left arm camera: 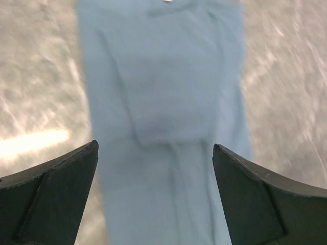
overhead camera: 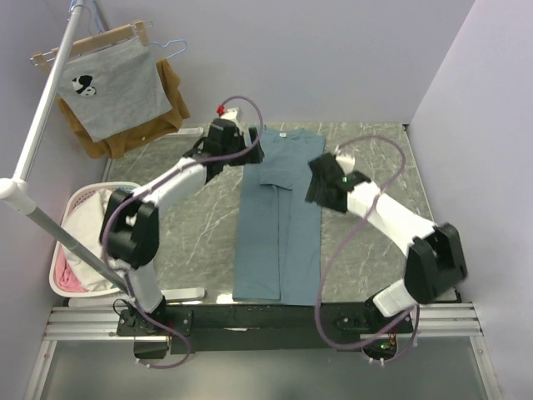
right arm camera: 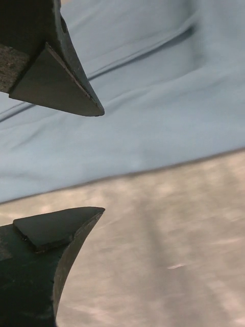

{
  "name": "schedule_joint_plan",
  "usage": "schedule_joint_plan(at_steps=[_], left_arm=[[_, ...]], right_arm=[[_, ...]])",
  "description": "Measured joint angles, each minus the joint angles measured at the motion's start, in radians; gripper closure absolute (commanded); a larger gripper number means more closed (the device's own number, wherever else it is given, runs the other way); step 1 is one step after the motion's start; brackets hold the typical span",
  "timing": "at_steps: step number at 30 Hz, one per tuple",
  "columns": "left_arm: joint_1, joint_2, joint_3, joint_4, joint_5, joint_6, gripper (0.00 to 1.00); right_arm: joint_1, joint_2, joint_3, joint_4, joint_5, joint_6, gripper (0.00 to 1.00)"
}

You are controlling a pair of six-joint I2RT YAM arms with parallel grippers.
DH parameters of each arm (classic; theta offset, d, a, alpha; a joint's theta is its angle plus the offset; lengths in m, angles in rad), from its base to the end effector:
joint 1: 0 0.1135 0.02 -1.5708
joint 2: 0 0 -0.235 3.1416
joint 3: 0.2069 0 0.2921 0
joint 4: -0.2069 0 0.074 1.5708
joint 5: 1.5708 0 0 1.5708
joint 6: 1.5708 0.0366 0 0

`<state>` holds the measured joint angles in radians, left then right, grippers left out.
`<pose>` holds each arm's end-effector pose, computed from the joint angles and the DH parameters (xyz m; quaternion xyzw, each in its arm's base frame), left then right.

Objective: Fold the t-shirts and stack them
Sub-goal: Grab the bottom of the folded rectangular tshirt with both arms

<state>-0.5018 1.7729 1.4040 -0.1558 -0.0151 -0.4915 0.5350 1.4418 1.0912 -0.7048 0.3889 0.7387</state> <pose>0.3958 -0.2165 0.2412 0.0007 0.8663 -0.2323 0.4423 0.2927 0.1573 0.2109 0.1455 0.9388 -0.0015 0.3121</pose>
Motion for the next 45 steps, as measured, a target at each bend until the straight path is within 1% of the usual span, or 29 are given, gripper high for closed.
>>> schedule_joint_plan(at_steps=[3, 5, 8, 10, 12, 16, 19, 25, 27, 36, 41, 43, 44, 45], left_arm=[[0.070, 0.130, 0.091, 0.018, 0.056, 0.001, 0.01], [0.102, 0.256, 0.192, 0.020, 0.103, 0.005, 0.01], [0.108, 0.424, 0.345, 0.008, 0.171, 0.014, 0.01], [0.100, 0.523, 0.434, 0.008, 0.210, 0.027, 0.01], [0.097, 0.586, 0.484, 0.008, 0.241, 0.032, 0.01], [0.103, 0.661, 0.551, 0.018, 0.320, 0.033, 0.01], [0.126, 0.705, 0.611, 0.033, 0.387, 0.030, 0.00], [0.161, 0.771, 0.727, 0.045, 0.463, 0.035, 0.01], [0.163, 0.784, 0.752, 0.041, 0.464, 0.039, 0.04], [0.156, 0.793, 0.754, 0.039, 0.463, 0.054, 0.16], [0.156, 0.814, 0.754, 0.041, 0.448, 0.060, 0.16], [0.155, 0.814, 0.753, 0.046, 0.417, 0.064, 0.16], [0.155, 0.814, 0.748, 0.050, 0.401, 0.067, 0.18], [0.154, 0.811, 0.741, 0.057, 0.392, 0.069, 0.25]], right_arm=[[-0.088, 0.138, 0.122, 0.066, -0.055, -0.075, 0.26], [-0.132, 0.241, 0.213, 0.097, -0.094, -0.109, 0.28], [-0.197, 0.404, 0.352, 0.141, -0.164, -0.147, 0.28], [-0.225, 0.484, 0.414, 0.159, -0.207, -0.163, 0.29], [-0.258, 0.571, 0.494, 0.165, -0.247, -0.175, 0.29], [-0.299, 0.709, 0.646, 0.176, -0.317, -0.187, 0.30], [-0.320, 0.770, 0.715, 0.196, -0.367, -0.190, 0.30], [-0.346, 0.785, 0.732, 0.238, -0.440, -0.190, 0.29], [-0.351, 0.785, 0.732, 0.242, -0.453, -0.190, 0.29], [-0.352, 0.780, 0.698, 0.264, -0.470, -0.194, 0.29], [-0.353, 0.756, 0.650, 0.263, -0.469, -0.206, 0.29], [-0.354, 0.742, 0.639, 0.264, -0.468, -0.209, 0.29], [-0.354, 0.734, 0.635, 0.264, -0.469, -0.209, 0.29], [-0.354, 0.730, 0.634, 0.264, -0.469, -0.210, 0.29]])
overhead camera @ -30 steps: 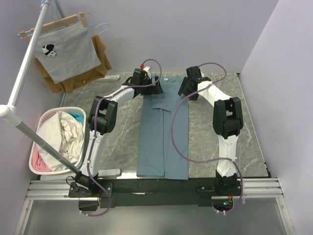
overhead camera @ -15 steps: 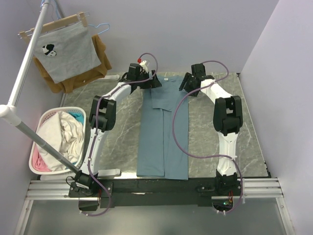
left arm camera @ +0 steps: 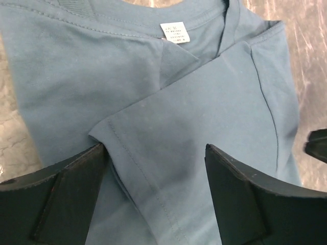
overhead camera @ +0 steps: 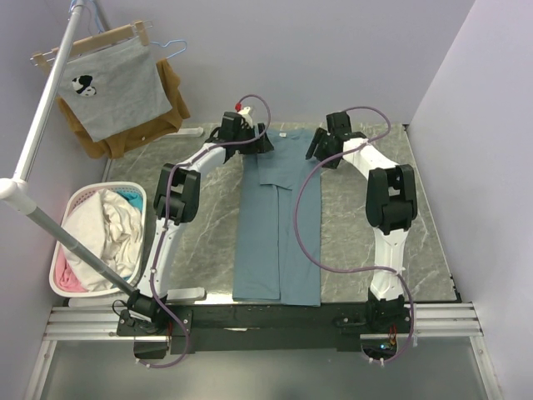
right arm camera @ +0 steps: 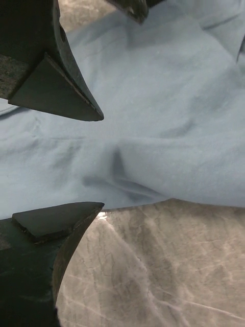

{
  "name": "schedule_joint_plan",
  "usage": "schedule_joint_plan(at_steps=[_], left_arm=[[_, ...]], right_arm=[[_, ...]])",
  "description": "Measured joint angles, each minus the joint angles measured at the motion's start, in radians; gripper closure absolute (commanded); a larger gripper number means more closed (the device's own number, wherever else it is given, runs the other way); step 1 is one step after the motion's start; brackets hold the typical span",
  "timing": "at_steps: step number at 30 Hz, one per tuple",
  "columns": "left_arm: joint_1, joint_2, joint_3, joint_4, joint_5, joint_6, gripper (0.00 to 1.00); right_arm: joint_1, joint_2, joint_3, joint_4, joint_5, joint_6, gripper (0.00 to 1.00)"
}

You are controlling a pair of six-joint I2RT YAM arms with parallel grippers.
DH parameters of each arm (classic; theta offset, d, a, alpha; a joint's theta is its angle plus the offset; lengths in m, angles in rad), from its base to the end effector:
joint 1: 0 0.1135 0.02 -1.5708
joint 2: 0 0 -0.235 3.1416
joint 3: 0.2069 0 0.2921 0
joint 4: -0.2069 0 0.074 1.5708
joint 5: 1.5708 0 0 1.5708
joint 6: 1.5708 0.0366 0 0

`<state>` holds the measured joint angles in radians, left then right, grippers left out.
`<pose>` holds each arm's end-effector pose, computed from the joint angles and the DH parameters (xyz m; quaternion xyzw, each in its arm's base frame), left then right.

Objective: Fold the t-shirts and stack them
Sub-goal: Grab the bottom of the folded rectangular tshirt with both arms

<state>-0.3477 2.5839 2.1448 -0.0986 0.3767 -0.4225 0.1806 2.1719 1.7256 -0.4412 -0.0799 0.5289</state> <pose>0.5562 -0.2159 0.1153 0.0605 0.8570 -0.3331 0.3885 0.4977 0.0938 0.1524 0.1500 0.9295 0.1516 0.3009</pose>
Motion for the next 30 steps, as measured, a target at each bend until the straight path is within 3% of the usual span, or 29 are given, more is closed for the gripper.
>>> schedule_joint_plan(at_steps=[2, 3, 5, 6, 8, 13, 22, 23, 24, 26, 29, 30], left_arm=[[-0.003, -0.005, -0.011, 0.009, -0.023, 0.007, 0.37], [-0.005, -0.005, -0.013, 0.011, -0.035, 0.011, 0.50], [-0.005, -0.005, -0.014, 0.007, -0.054, 0.015, 0.64], [-0.005, -0.004, -0.014, 0.003, -0.061, 0.018, 0.82], [-0.005, -0.002, -0.014, -0.008, -0.070, 0.016, 0.97], [-0.003, -0.001, -0.021, -0.010, -0.084, 0.013, 0.99], [-0.003, -0.074, -0.175, 0.101, -0.141, -0.013, 0.99], [-0.003, -0.079, -0.183, 0.105, -0.146, -0.017, 0.97], [-0.003, -0.083, -0.190, 0.109, -0.149, -0.019, 0.86], [-0.003, -0.089, -0.201, 0.118, -0.159, -0.028, 0.45], [-0.004, -0.106, -0.227, 0.149, -0.167, -0.048, 0.21], [-0.006, -0.116, -0.230, 0.146, -0.178, -0.050, 0.19]], right_arm=[[0.000, -0.009, 0.000, 0.003, 0.000, 0.000, 0.29], [0.000, -0.012, 0.000, 0.003, 0.000, 0.000, 0.29], [0.000, -0.015, -0.001, 0.004, 0.000, 0.000, 0.29], [0.000, -0.016, -0.004, 0.007, 0.000, 0.000, 0.29], [0.000, -0.019, -0.018, 0.010, 0.002, 0.000, 0.29], [0.000, -0.041, -0.074, 0.011, 0.029, -0.003, 0.29], [-0.014, -0.118, -0.142, 0.014, 0.059, -0.008, 0.29], [-0.015, -0.128, -0.146, 0.014, 0.061, -0.008, 0.29], [-0.015, -0.136, -0.151, 0.016, 0.061, -0.008, 0.29], [-0.015, -0.151, -0.164, 0.023, 0.062, -0.009, 0.28], [-0.015, -0.175, -0.190, 0.026, 0.062, -0.011, 0.27], [-0.015, -0.182, -0.198, 0.026, 0.063, -0.013, 0.26]])
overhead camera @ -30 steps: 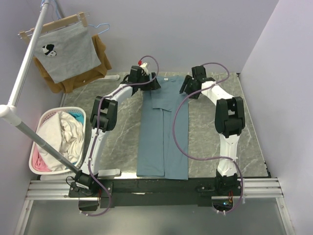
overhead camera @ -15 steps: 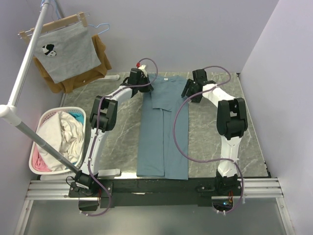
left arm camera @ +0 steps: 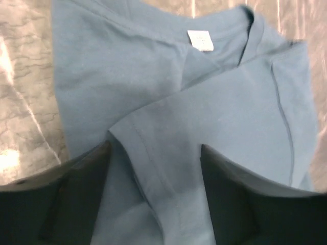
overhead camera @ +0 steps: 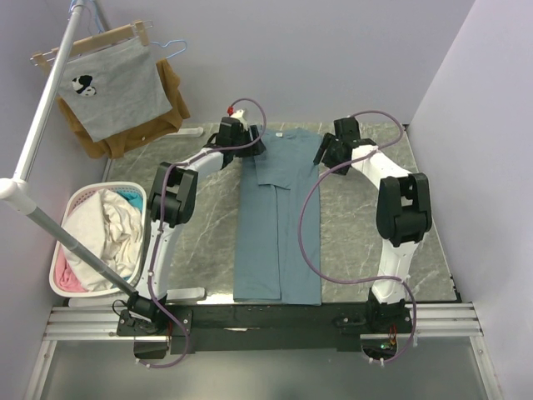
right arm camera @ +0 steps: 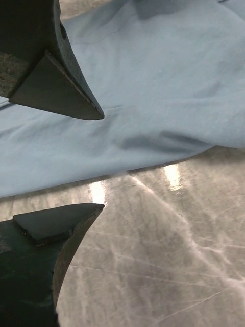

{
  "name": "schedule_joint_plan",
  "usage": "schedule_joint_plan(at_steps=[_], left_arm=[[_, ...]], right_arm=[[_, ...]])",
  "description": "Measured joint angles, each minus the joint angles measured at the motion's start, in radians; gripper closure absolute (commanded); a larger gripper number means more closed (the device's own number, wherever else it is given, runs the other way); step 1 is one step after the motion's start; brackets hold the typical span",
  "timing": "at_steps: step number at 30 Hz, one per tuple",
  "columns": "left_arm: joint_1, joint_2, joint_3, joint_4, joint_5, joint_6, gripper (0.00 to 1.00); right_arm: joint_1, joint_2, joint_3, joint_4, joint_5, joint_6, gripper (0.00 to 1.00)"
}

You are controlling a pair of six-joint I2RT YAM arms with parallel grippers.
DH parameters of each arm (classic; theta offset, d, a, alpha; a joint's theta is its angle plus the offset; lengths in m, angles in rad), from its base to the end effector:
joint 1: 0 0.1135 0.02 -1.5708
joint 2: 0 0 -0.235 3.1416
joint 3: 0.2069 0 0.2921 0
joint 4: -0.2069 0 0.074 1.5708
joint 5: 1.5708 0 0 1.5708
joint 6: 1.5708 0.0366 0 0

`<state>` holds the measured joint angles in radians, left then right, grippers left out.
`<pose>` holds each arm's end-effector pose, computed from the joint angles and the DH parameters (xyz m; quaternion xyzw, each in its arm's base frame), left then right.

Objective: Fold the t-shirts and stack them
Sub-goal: Grab the bottom of the folded rectangular tshirt with both arms

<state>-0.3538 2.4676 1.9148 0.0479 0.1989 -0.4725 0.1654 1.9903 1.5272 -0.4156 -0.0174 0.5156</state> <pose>0.5365 -0.2059 0.1080 -0.0005 0.8585 -0.2813 0.4287 0.4624 0.0778 0.1690 0.1610 0.9268 0.1210 0.3170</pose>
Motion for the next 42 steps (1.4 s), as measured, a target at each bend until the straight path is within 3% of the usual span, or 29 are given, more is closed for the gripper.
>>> schedule_joint_plan(at_steps=[8, 15, 21, 34, 42], left_arm=[[0.012, -0.012, -0.002, -0.010, 0.034, 0.005, 0.15], [0.019, -0.017, -0.002, 0.034, 0.235, 0.000, 0.13], [0.006, -0.006, 0.084, 0.013, 0.372, 0.000, 0.14], [-0.044, 0.075, 0.118, -0.053, 0.369, 0.027, 0.14], [-0.043, 0.132, 0.254, -0.154, 0.271, 0.042, 0.13]], right_arm=[[0.000, -0.045, -0.092, 0.002, 0.002, -0.005, 0.26], [0.000, -0.074, -0.145, 0.004, -0.009, -0.004, 0.26], [0.000, -0.077, -0.148, 0.005, -0.018, -0.004, 0.26], [0.000, -0.079, -0.148, 0.004, -0.016, -0.005, 0.26], [0.000, -0.121, -0.176, -0.009, 0.009, -0.004, 0.25]])
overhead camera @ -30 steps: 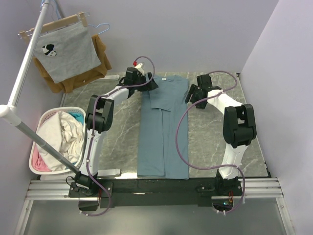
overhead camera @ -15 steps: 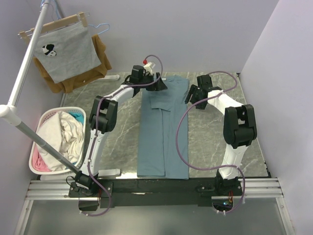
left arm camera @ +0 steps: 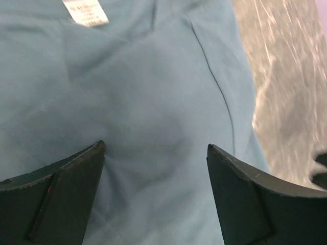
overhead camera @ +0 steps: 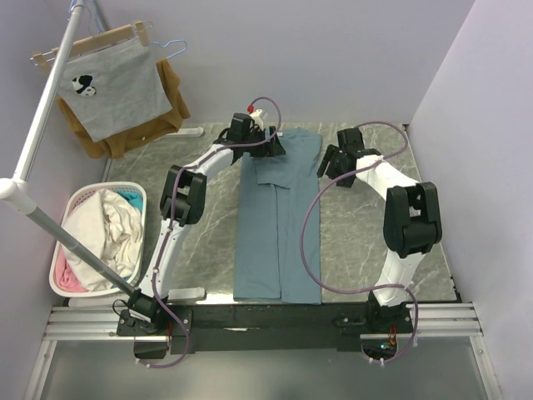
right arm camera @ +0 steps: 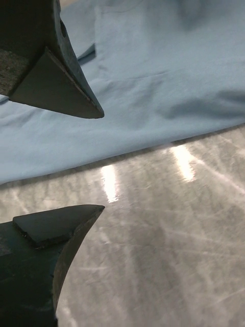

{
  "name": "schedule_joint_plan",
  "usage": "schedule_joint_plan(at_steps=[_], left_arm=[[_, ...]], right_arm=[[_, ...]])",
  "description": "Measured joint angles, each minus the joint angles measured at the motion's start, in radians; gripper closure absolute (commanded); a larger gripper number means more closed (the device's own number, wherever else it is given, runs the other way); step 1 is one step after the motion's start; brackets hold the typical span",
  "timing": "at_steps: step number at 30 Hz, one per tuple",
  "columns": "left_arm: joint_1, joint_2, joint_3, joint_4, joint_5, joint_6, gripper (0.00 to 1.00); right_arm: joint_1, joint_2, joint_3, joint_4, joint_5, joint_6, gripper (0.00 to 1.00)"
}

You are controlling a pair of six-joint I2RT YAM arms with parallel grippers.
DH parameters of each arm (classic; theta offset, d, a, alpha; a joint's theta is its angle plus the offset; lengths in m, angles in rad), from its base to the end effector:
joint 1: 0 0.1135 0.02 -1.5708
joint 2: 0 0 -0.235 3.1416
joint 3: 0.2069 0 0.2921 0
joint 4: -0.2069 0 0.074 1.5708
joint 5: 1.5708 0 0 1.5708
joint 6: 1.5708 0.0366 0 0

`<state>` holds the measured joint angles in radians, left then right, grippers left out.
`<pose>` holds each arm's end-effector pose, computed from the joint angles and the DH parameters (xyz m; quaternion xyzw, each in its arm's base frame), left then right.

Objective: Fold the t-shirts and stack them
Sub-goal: Grab the bottom of the folded rectangular tshirt with both arms

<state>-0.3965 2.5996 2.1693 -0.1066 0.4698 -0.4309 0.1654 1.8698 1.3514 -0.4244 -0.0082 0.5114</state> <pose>0.5450 -0.2461 0.1155 0.1005 0.8473 -0.3785 0.3588 0.4263 0.0715 0.1591 0.1625 0.9371 0.1062 0.2901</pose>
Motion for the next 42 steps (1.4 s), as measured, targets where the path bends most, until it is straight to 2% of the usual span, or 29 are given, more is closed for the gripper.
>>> schedule_joint_plan(at_steps=[7, 14, 17, 23, 26, 29, 36, 42], left_arm=[[0.042, 0.067, 0.117, -0.030, -0.003, -0.027, 0.12], [0.081, 0.068, 0.117, -0.023, -0.005, -0.036, 0.11], [0.081, 0.045, 0.068, 0.019, -0.005, -0.038, 0.10], [0.055, -0.150, -0.196, 0.040, -0.092, -0.030, 0.09], [0.023, -0.282, -0.315, 0.026, -0.171, -0.026, 0.05], [-0.034, -0.488, -0.500, 0.026, -0.285, -0.026, 0.01], [-0.174, -0.953, -1.005, 0.021, -0.460, -0.117, 0.00], [-0.274, -1.129, -1.353, -0.121, -0.561, -0.259, 0.00]], right_arm=[[0.001, -0.101, -0.076, -0.015, -0.006, 0.004, 0.25], [0.036, -0.190, -0.163, -0.017, -0.027, 0.007, 0.24], [0.051, -0.206, -0.185, -0.017, -0.035, 0.005, 0.24], [0.065, -0.257, -0.237, -0.034, -0.034, -0.017, 0.25], [0.065, -0.311, -0.283, -0.053, -0.034, -0.031, 0.25], [0.065, -0.386, -0.375, -0.063, -0.039, -0.040, 0.25], [0.066, -0.555, -0.600, -0.114, -0.094, -0.053, 0.25], [0.090, -0.717, -0.689, -0.139, -0.147, -0.025, 0.26]])
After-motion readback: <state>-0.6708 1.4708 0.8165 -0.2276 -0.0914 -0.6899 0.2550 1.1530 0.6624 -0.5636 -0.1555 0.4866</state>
